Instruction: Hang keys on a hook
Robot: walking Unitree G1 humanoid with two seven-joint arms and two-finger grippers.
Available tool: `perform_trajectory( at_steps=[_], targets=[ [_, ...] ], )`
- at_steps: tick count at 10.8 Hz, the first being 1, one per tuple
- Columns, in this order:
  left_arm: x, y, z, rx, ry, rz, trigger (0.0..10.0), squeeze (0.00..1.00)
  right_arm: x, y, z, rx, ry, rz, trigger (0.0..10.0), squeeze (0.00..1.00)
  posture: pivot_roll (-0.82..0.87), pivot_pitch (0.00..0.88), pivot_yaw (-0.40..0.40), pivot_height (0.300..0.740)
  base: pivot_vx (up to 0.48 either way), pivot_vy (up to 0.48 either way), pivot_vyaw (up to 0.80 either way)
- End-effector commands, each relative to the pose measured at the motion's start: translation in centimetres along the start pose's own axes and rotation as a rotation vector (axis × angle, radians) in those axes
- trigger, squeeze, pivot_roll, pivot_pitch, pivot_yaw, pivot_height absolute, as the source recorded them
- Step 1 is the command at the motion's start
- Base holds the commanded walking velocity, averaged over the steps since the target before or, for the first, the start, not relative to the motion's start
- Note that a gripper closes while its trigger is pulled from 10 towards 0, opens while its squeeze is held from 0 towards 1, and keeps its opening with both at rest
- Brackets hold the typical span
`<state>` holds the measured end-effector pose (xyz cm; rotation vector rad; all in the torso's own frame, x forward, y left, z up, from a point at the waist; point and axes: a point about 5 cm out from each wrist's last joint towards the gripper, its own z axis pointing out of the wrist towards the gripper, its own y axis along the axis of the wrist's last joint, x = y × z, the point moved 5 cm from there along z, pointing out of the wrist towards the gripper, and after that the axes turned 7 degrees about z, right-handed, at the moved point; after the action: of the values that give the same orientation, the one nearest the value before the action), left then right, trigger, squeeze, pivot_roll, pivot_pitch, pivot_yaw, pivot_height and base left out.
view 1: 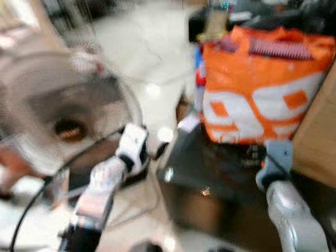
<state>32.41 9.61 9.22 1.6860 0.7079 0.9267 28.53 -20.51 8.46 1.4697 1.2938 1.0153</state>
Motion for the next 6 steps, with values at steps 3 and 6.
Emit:
perform_trajectory(
  at_steps=[3, 6],
  targets=[
    [0.43, 0.49, 0.26, -0.008, -0.011, 0.031, 10.0, 0.00, 0.25, 0.62, -0.22, -0.023, -0.005, 0.001, 10.0, 0.00, -0.18, 0.000, 0.137, 0.740, -0.290, 0.000, 0.00],
    [0.45, 0.73, 0.65, -0.020, -0.015, 0.032, 10.0, 0.00, 0.08, 0.77, -0.38, -0.028, -0.014, 0.002, 10.0, 0.00, -0.20, 0.000, 0.162, 0.740, -0.089, 0.000, 0.00]
  ],
)
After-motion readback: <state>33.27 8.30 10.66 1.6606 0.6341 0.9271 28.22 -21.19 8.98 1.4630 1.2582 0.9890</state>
